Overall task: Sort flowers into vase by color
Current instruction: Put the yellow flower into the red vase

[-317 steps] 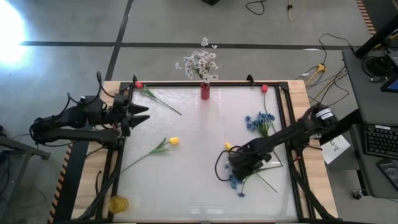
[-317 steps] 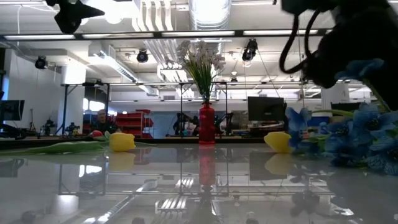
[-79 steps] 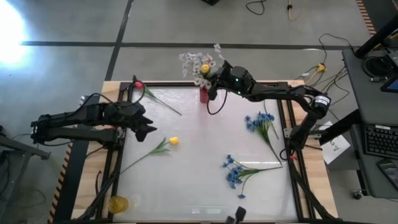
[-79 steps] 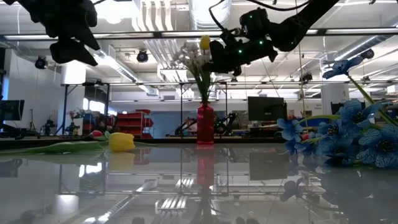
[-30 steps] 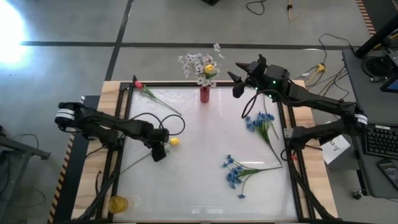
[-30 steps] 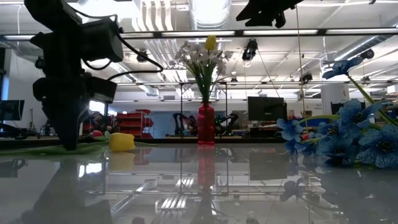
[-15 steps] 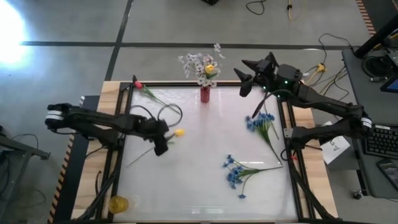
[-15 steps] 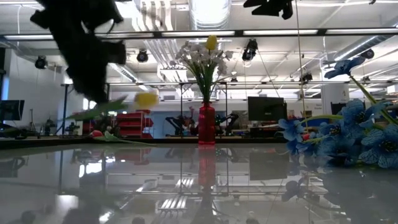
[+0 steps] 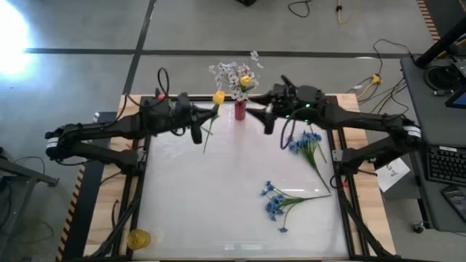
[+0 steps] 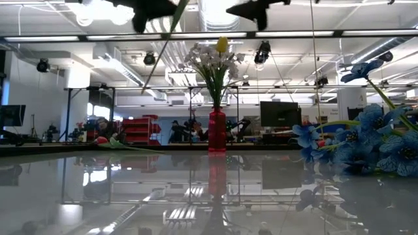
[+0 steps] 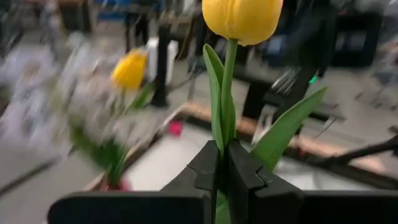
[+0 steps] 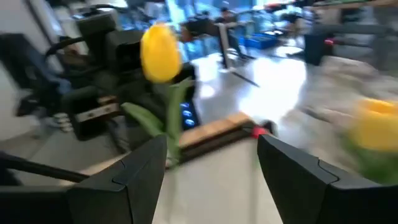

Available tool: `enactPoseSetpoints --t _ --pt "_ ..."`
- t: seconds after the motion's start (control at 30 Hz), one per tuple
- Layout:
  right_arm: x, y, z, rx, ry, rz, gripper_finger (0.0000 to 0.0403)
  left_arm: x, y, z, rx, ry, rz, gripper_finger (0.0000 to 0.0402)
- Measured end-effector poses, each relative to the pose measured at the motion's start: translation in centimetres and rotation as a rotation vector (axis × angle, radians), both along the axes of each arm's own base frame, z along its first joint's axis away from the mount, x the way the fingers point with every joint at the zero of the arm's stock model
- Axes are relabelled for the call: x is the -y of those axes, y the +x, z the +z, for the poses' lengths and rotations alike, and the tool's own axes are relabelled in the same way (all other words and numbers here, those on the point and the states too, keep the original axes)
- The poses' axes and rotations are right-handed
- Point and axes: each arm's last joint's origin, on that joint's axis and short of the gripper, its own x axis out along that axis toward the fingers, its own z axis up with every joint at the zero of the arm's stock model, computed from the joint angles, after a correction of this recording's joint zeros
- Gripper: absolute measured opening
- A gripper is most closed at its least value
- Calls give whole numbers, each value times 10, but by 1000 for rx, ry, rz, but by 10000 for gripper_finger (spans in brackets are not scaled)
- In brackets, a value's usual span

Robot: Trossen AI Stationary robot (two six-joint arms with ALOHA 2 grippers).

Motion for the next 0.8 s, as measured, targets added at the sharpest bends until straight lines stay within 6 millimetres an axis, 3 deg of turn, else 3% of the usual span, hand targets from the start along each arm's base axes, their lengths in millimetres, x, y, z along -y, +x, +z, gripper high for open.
enactPoseSetpoints --t 0.17,0.4,0.67,0.8 --pt "-8 35 10 15 -14 -33 249 -1 21 20 39 44 -108 0" --pt "-5 58 34 61 -25 -20 224 -3 37 34 87 59 -168 0" --pt "-6 55 42 -26 -25 -10 170 -4 35 37 105 89 -159 0" --pt "-7 48 47 -25 -27 3 170 -5 33 39 108 109 -155 0"
